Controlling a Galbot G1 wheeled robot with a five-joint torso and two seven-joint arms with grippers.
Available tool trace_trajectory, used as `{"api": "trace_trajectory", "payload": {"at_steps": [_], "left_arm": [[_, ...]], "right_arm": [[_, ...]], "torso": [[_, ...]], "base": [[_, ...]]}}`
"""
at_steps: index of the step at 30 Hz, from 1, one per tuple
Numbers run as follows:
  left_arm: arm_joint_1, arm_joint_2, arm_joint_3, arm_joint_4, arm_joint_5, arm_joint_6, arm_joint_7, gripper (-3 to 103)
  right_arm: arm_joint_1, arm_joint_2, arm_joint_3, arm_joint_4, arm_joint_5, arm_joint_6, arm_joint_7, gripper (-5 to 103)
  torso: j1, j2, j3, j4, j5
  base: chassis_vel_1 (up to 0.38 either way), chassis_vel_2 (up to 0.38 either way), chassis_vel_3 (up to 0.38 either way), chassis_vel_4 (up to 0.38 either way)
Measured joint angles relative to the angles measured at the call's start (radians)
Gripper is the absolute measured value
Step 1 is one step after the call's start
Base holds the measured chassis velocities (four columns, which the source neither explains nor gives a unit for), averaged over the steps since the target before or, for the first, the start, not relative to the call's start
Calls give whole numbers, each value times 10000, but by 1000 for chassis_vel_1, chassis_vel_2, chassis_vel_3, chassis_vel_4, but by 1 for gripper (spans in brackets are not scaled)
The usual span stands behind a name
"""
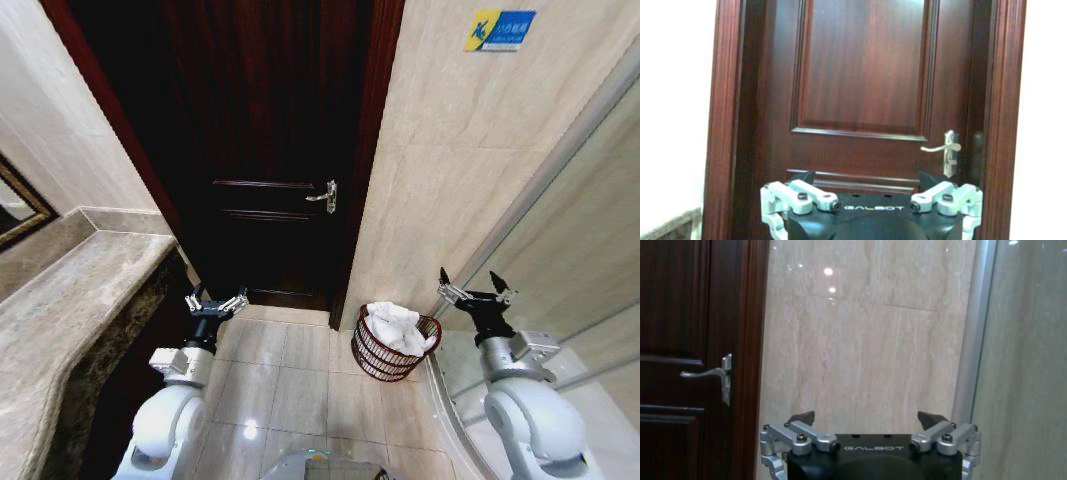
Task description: Discard the used towel into the hamper.
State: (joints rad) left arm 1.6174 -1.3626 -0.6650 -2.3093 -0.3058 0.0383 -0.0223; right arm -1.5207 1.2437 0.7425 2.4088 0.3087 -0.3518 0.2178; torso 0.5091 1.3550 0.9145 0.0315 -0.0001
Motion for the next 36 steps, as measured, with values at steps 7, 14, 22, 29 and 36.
{"api": "trace_trajectory", "payload": {"at_steps": [7,14,22,29,36], "left_arm": [[26,15,-7,-86,-11,-100,15,100],[7,-7,69,-116,-44,-308,-107,100],[12,-40,61,-97,235,-221,-109,100],[-98,9,40,-58,206,-230,-107,100],[-182,54,58,-65,165,-138,-95,100]], "right_arm": [[-26,-8,-22,88,2,-3,0,100],[-178,34,-40,228,15,-43,28,100],[-98,-11,-102,233,2,-44,81,100],[-18,-5,-250,199,-24,-53,158,100],[59,63,-341,146,-45,-76,256,100]], "torso": [[163,358,196,0,0],[252,529,274,0,1],[244,501,258,1,1],[224,461,234,-1,1],[212,434,222,2,0]], "base": [[0,0,0,0],[0,0,0,0],[0,0,0,0],[0,0,0,0],[0,0,0,0]]}}
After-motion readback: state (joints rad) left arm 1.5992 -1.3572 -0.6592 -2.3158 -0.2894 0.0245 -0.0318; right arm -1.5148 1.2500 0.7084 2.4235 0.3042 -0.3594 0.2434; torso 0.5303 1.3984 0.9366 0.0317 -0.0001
